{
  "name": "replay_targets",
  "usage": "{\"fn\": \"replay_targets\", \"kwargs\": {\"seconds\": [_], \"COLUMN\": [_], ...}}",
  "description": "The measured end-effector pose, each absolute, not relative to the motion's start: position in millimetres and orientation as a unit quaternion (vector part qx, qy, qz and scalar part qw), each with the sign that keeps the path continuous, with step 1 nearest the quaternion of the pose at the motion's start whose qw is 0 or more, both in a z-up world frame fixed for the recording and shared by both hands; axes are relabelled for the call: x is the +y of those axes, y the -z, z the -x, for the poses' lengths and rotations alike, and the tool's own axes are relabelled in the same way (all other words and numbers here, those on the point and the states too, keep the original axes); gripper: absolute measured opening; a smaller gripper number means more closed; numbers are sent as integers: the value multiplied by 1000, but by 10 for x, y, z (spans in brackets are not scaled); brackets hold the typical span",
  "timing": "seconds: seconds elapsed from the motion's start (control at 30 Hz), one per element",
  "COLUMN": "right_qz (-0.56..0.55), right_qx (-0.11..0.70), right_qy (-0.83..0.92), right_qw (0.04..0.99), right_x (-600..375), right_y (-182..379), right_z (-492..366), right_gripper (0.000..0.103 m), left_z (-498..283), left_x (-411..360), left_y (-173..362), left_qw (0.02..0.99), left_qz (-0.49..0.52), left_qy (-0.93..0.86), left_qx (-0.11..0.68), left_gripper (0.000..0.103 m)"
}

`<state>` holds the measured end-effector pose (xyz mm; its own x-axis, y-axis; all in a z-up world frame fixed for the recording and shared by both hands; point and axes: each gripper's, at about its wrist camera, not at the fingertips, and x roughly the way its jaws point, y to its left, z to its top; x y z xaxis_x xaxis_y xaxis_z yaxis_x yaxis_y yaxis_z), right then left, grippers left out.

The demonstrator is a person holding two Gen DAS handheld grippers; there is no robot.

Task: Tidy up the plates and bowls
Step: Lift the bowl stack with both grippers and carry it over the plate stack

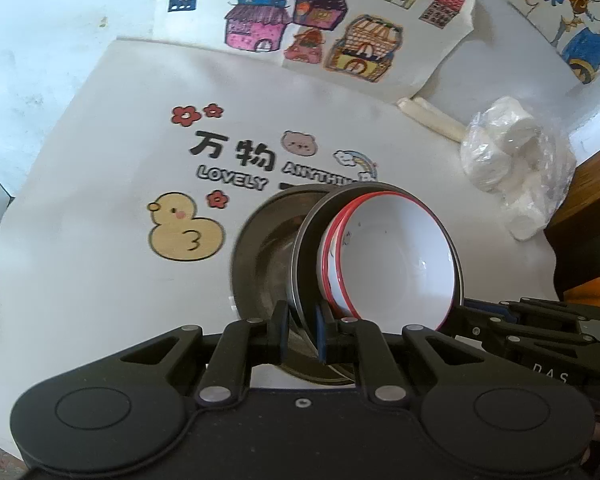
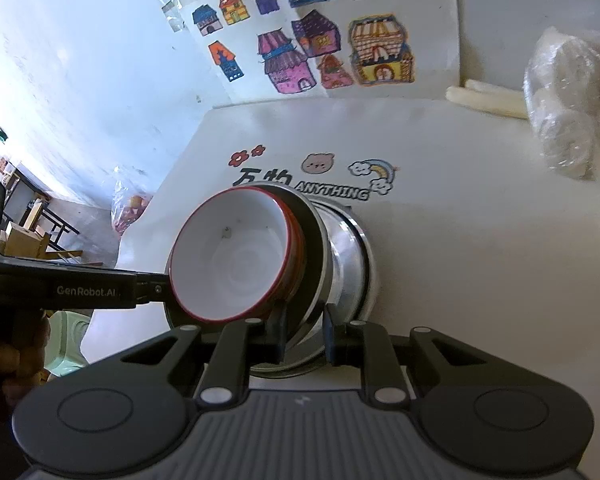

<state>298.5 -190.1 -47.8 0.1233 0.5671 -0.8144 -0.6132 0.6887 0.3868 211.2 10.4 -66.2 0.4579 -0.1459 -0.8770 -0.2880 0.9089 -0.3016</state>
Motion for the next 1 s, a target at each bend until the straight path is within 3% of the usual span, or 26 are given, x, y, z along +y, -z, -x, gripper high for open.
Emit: {"fn": "replay_targets", "kwargs": {"seconds": [1.0], "right_qz": [11], "right_qx": [548], "right_qy": [-380], "right_qw": [746], "right_x": [-1692], "right_y": [601], "right_z": [-2954], "right_gripper": [21], "left_z": [-2219], "left_x": [322], "left_y": [766], "left_qw": [818], "left_qz": [196], "left_qy": [-35], "left_qx": [540], "left_gripper": [13]}}
